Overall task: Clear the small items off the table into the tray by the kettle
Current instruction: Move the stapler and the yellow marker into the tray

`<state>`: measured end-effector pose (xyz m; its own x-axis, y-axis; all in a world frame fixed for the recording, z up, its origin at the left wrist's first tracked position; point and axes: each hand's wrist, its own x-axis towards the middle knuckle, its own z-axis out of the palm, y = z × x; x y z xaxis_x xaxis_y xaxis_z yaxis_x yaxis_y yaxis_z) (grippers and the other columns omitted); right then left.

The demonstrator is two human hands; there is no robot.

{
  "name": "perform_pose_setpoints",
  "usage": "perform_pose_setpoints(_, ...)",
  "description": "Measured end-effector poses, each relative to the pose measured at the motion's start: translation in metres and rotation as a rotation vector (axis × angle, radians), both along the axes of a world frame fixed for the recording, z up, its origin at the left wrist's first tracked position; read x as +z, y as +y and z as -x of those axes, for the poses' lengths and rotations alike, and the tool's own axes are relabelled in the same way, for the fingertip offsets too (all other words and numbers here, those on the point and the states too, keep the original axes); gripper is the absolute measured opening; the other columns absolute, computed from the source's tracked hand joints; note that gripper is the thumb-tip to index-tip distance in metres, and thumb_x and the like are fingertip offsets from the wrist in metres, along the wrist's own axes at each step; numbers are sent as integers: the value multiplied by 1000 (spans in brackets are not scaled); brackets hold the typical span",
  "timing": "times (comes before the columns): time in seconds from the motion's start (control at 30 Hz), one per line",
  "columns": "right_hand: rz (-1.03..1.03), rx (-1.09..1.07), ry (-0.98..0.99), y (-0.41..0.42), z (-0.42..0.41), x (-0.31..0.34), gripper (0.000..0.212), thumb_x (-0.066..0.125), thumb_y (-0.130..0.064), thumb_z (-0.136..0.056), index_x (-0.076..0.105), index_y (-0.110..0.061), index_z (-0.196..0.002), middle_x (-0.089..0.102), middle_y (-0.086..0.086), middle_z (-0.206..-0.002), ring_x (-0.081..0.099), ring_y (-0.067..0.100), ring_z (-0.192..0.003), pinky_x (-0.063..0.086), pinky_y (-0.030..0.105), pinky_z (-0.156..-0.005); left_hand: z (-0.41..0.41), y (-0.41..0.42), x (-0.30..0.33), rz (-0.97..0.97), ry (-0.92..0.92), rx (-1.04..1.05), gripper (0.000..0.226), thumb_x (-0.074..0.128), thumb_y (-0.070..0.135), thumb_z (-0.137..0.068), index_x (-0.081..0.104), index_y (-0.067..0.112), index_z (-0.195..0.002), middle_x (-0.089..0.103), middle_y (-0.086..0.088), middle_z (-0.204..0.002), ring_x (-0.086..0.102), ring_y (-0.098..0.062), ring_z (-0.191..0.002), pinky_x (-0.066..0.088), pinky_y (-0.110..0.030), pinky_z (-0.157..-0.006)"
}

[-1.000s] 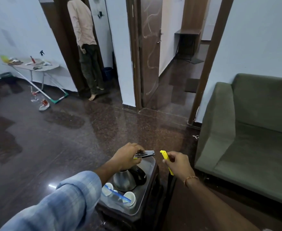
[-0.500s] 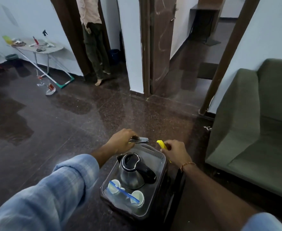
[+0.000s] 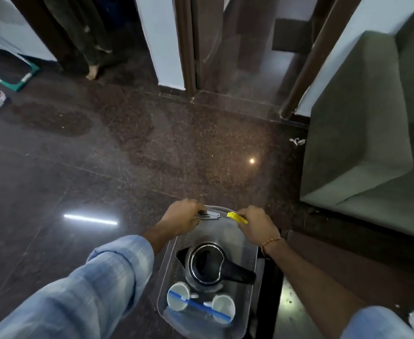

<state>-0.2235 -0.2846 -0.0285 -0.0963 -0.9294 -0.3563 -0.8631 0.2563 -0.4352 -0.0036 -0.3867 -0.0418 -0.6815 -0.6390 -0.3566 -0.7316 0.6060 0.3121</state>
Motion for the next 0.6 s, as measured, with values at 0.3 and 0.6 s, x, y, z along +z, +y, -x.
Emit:
perform_pose_setpoints(0.3, -153, 83, 206, -23, -13, -68, 22, 51, -21, -92, 66, -14, -108, 58, 11, -108, 58, 31, -103, 51, 38, -84, 16, -17, -81, 97, -204, -233, 35, 50, 33, -92, 59, 31, -126, 62, 7, -129, 54, -20, -124, 27, -41, -112)
perform_pose_setpoints(0.6, -148, 133, 400, -20, -24, -107, 31, 44, -8, -85, 65, -14, -106, 61, 10, -110, 56, 30, -104, 50, 37, -84, 18, -10, -121, 87, -220, -178, 39, 48, 25, -96, 51, 28, -135, 59, 4, -131, 49, -21, -127, 15, -52, -119)
